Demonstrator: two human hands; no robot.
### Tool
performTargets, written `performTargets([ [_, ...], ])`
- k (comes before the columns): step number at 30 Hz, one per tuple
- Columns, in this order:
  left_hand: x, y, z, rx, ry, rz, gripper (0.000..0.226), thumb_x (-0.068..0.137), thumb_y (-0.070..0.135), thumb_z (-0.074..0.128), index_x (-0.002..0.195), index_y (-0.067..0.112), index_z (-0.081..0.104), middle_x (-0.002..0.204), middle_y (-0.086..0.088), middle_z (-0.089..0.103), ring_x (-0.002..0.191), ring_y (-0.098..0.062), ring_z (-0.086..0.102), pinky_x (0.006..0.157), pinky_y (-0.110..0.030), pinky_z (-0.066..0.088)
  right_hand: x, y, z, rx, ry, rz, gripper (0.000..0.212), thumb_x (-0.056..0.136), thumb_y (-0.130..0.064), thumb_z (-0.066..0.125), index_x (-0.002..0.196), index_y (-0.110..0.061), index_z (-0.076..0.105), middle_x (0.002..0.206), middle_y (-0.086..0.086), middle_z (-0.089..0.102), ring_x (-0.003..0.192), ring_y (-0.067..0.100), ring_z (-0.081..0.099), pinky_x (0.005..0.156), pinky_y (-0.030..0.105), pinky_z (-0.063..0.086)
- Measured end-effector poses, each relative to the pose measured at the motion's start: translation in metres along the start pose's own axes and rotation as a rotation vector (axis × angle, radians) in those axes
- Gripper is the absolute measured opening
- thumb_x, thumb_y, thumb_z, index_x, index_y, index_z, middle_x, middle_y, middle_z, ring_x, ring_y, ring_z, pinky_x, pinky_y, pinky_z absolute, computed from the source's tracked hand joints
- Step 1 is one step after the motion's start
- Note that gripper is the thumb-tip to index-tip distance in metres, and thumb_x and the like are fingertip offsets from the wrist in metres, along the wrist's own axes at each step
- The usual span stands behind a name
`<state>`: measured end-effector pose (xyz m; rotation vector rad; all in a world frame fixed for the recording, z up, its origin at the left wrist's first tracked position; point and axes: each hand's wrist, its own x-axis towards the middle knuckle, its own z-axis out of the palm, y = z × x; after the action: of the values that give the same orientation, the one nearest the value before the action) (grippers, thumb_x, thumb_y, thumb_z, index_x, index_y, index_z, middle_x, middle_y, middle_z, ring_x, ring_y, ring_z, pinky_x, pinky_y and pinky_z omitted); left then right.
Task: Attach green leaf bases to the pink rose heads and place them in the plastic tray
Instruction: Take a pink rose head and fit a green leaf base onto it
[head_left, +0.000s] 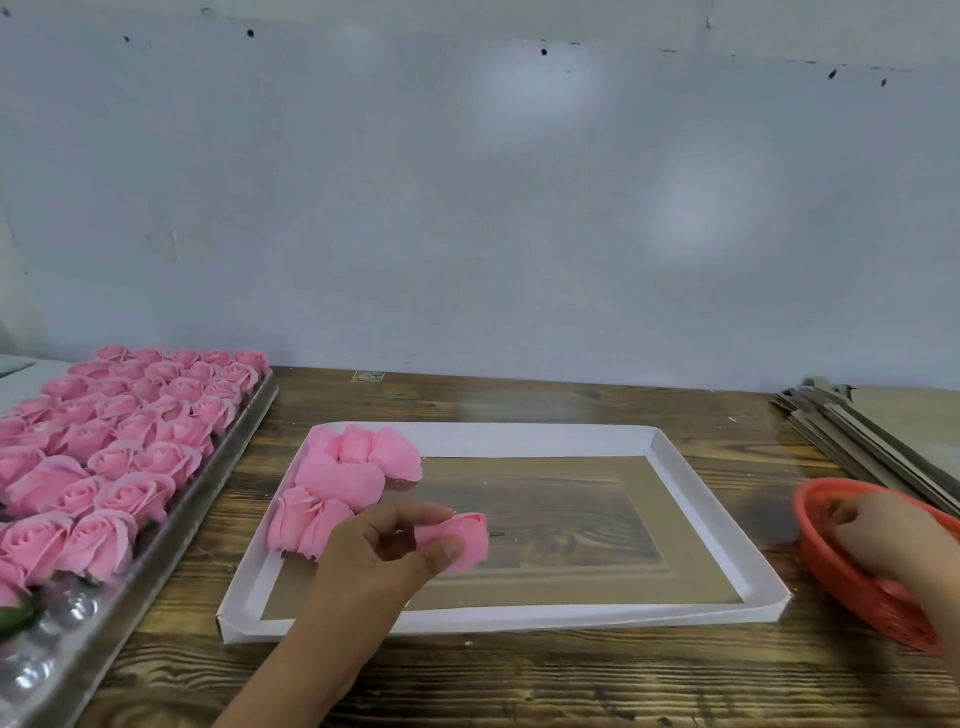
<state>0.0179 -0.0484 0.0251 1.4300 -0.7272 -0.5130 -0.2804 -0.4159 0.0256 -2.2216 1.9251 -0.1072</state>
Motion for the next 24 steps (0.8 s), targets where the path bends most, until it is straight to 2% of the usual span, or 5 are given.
performTargets([
  [4, 0.0, -0.001, -0.001, -0.002, -0.012, -0.001, 0.029, 0.057, 0.033, 0.084, 0.084, 0.041, 0.078, 0.09, 0.0, 0.077, 0.085, -0.015, 0.07, 0.065, -0.014, 0.055, 0.0, 0.01, -0.007, 0.058, 0.114, 0.026, 0.04, 0.075, -0.032, 0.079, 0.039, -0.017, 0.067, 0.037, 0.001, 0.059, 0.048, 0.022, 0.064, 0.048, 0.029, 0.045],
  [8, 0.0, -0.002, -0.001, -0.012, -0.017, -0.01, 0.029, 0.057, 0.033, 0.084, 0.085, 0.04, 0.078, 0.091, 0.0, 0.077, 0.085, -0.015, 0.07, 0.065, -0.015, 0.055, -0.004, 0.014, -0.008, 0.111, 0.209, -0.007, 0.026, 0.066, -0.025, 0.084, 0.06, -0.01, 0.064, 0.039, 0.002, 0.059, 0.049, 0.026, 0.063, 0.051, 0.036, 0.053],
  [13, -0.001, -0.001, -0.001, -0.027, -0.008, -0.024, 0.029, 0.058, 0.031, 0.084, 0.085, 0.04, 0.079, 0.091, -0.003, 0.078, 0.087, -0.021, 0.07, 0.066, -0.017, 0.057, -0.009, 0.016, -0.003, 0.068, 0.156, -0.105, 0.032, 0.078, -0.032, 0.075, 0.105, -0.017, 0.066, 0.065, -0.012, 0.058, 0.052, 0.009, 0.06, 0.043, 0.025, 0.041],
  [18, 0.0, -0.002, -0.001, -0.012, -0.008, -0.033, 0.028, 0.06, 0.032, 0.084, 0.086, 0.038, 0.078, 0.091, -0.006, 0.077, 0.088, -0.026, 0.068, 0.07, -0.024, 0.059, -0.01, 0.023, 0.001, 0.033, 0.059, -0.163, 0.041, 0.085, -0.038, 0.065, 0.121, -0.019, 0.06, 0.093, -0.001, 0.067, 0.065, 0.015, 0.066, 0.061, 0.032, 0.055],
  [24, 0.0, -0.001, -0.001, -0.014, -0.013, -0.038, 0.027, 0.06, 0.031, 0.083, 0.086, 0.038, 0.078, 0.09, -0.002, 0.077, 0.083, -0.02, 0.068, 0.065, -0.018, 0.058, -0.012, 0.031, -0.011, 0.132, -0.088, -0.168, 0.045, 0.081, -0.017, 0.067, 0.111, -0.039, 0.042, 0.056, 0.007, 0.07, 0.041, 0.026, 0.065, 0.038, 0.033, 0.052],
])
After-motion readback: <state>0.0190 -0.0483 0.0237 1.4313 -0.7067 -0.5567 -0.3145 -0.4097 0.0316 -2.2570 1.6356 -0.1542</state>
